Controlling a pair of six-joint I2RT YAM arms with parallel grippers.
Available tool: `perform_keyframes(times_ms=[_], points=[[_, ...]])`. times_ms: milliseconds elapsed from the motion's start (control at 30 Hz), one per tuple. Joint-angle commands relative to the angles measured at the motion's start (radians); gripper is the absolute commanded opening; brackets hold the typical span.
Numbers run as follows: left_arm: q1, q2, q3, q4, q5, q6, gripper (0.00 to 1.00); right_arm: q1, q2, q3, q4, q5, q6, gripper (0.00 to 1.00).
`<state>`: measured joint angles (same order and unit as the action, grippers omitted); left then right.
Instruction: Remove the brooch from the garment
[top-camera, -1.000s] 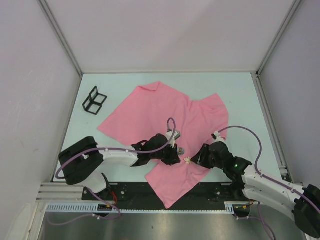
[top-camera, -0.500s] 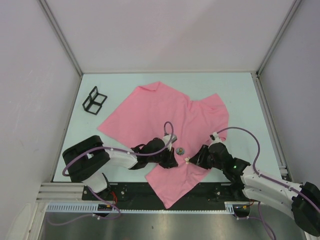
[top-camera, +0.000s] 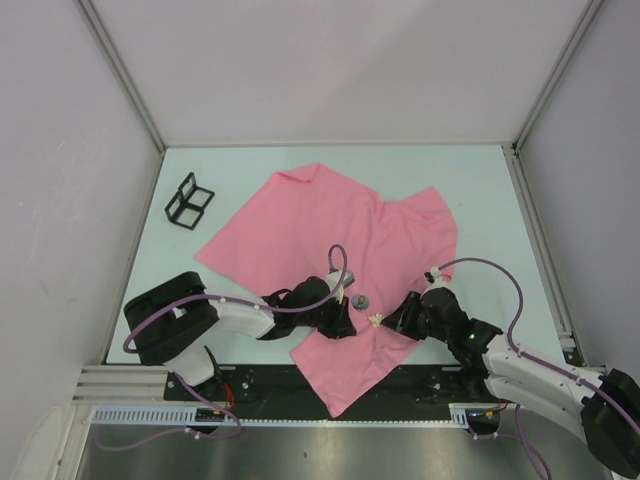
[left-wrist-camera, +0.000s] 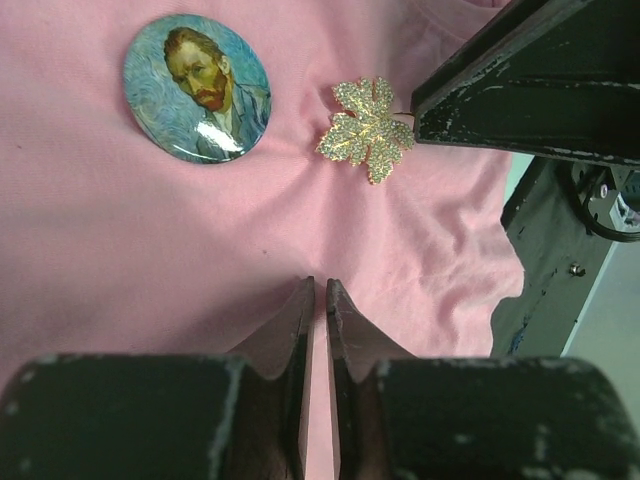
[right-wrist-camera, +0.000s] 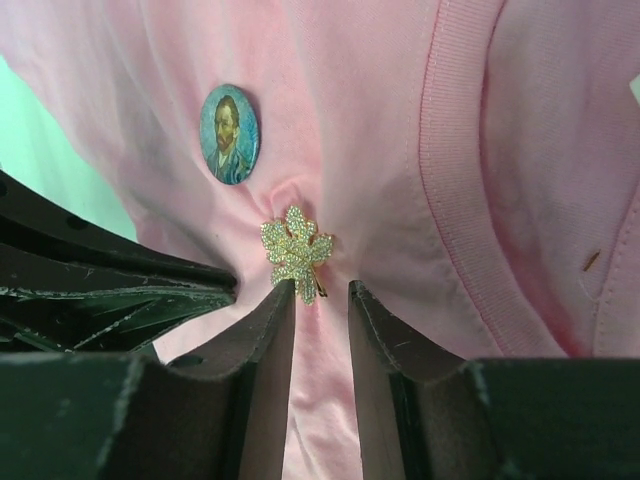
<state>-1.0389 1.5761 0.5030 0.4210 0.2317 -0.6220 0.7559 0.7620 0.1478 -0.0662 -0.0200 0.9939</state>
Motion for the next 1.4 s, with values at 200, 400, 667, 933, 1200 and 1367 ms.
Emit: perform_keyframes(times_ms=[200, 400, 667, 933, 1200, 1367], points=[[-0.023, -0.034, -0.021, -0.014, 0.018, -0.010, 0.13, -0.038, 0.056, -0.039, 0.175, -0.044, 0.029, 0.24], [-0.024, -0.039, -0.029, -0.021, 0.012, -0.013, 0.12, -0.053, 0.071, -0.054, 0.220, -0.089, 0.038, 0.20], [-0.030, -0.034, -0.034, -0.016, 0.012, -0.018, 0.11, -0.073, 0.097, -0.070, 0.272, -0.147, 0.060, 0.08], [-0.039, -0.037, -0.040, -0.013, 0.014, -0.025, 0.11, -0.076, 0.122, -0.111, 0.374, -0.162, 0.136, 0.00], [-0.046, -0.031, -0.047, -0.001, 0.014, -0.033, 0.11, -0.086, 0.191, -0.180, 0.564, -0.187, 0.213, 0.00], [-0.047, -0.037, -0.052, 0.002, 0.011, -0.038, 0.11, -0.084, 0.256, -0.194, 0.646, -0.202, 0.242, 0.00]])
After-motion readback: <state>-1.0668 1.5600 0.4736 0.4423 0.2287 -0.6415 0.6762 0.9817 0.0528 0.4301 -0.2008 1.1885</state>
